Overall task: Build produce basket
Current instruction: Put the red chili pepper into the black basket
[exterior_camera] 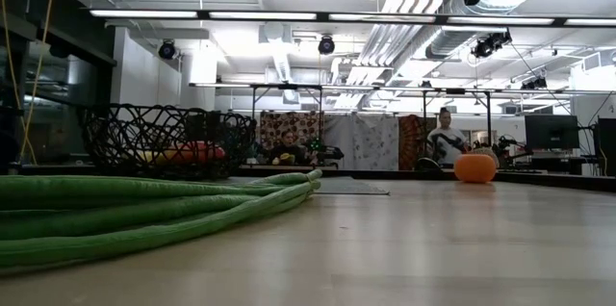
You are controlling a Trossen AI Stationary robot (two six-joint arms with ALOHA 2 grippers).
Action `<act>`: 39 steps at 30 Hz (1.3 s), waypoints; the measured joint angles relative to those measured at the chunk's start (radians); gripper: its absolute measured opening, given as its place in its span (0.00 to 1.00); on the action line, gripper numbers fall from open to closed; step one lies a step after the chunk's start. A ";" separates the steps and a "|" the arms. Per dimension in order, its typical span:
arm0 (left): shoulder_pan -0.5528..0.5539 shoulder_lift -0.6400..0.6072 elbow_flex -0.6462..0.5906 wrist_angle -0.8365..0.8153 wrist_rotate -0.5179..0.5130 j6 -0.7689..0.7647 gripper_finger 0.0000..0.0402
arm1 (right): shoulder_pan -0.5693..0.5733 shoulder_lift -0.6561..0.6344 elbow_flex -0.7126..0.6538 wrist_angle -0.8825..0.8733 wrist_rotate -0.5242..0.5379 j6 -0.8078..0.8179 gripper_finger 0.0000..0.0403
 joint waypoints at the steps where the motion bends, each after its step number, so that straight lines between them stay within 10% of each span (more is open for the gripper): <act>1: 0.000 0.000 0.000 0.000 0.000 0.000 0.10 | 0.000 0.000 0.000 0.000 0.000 -0.003 0.63; 27: 0.000 0.001 0.000 0.000 0.016 0.000 0.11 | 0.000 0.000 0.000 -0.008 -0.073 -0.129 0.61; 39: 0.000 0.008 0.000 -0.001 0.016 0.000 0.11 | 0.000 0.000 0.000 -0.009 -0.190 -0.159 0.13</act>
